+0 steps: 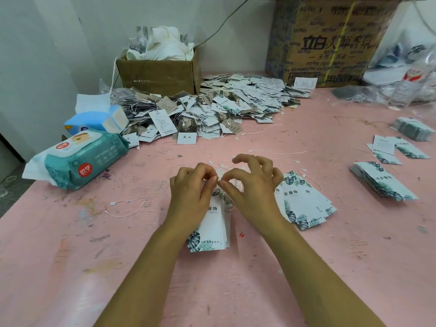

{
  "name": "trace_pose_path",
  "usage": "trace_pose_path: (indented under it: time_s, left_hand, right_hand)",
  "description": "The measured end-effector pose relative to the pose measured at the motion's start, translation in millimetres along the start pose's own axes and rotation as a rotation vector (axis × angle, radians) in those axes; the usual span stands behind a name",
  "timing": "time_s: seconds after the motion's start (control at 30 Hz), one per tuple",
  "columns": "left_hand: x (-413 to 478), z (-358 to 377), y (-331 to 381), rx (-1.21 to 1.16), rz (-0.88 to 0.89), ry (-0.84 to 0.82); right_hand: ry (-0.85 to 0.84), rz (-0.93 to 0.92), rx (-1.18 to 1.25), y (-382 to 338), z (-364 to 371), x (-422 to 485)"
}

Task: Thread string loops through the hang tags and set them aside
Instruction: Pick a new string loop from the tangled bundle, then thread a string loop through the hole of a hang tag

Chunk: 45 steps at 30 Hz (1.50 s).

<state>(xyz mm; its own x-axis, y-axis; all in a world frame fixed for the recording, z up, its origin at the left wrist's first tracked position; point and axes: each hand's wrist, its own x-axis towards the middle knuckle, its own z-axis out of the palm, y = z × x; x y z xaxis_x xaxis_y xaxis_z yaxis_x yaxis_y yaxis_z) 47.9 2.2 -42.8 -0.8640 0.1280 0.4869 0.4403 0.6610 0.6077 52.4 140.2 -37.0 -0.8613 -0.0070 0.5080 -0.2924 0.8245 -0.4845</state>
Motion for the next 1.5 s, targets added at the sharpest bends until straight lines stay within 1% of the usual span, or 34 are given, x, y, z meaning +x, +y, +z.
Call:
trace_pose_path:
  time_s: [0.1,0.2,0.3,0.37,0.43,0.53,0.6,0.67,0.77,0.83,0.9,1.0,1.1,1.23,1.3,1.37,1.43,1.5]
  left_hand:
    - [1,-1,-2,0.023,0.016,0.0]
    - [3,-3,-4,0.1,0.079,0.014]
    - [5,-6,-9,0.216,0.128,0.019]
    - [7,-8,-13,0.268,0.121,0.028]
    - [8,-10,-16,0.28,0.057,0.046]
    - [8,-9,-17,0.272,-0.031,0.055]
    - [7,-7,-15,0.225,-0.03,0.052]
    - [7,-5,-9,0.143,0.0,0.03]
    - [7,-4,0,0.033,0.077,0.022]
    - [6,-4,5,0.011,0.117,0.06]
    - [6,-5,5,0.02,0.128,0.098]
    - [6,-9,2,0.01,0.078,0.07]
    - [6,-14,-1,0.004,0.067,0.063]
    - [5,-16,-2,0.059,0.049,0.094]
    - [5,-17,-2,0.069,0.023,0.118]
    - [6,-17,-2,0.058,0.005,0.134]
    - [7,-17,-1,0.022,0.008,0.116]
    - [5,-14,2,-0.031,0.037,0.072]
  right_hand:
    - [0.021,0.007,-0.002,0,-1,1]
    - [0.016,0.023,0.028,3,-3,2]
    - [0.095,0.006,0.024,4,-6,3]
    - [0.167,0.034,0.07,5,-11,5]
    - [0.192,0.059,0.202,9,-15,7]
    - [0.109,0.034,0.367,13,-20,8]
    - [0.031,0.007,0.398,11,-20,7]
    - [-0.014,-0.044,0.42,8,-19,6]
    - [-0.032,-0.139,0.395,5,-17,5]
    - [-0.039,-0.169,0.348,4,-18,4]
    - [-0.009,-0.167,0.318,5,-19,5]
    - [0.093,-0.075,0.311,13,-25,7]
    - [0.172,0.11,0.284,27,-31,10]
    - [0.231,0.321,0.217,42,-36,13]
    - [0.196,0.393,0.183,46,-39,13]
    - [0.079,0.417,0.12,48,-39,13]
    - [-0.023,0.328,0.062,45,-36,10]
    - [-0.108,0.144,0.151,37,-34,7]
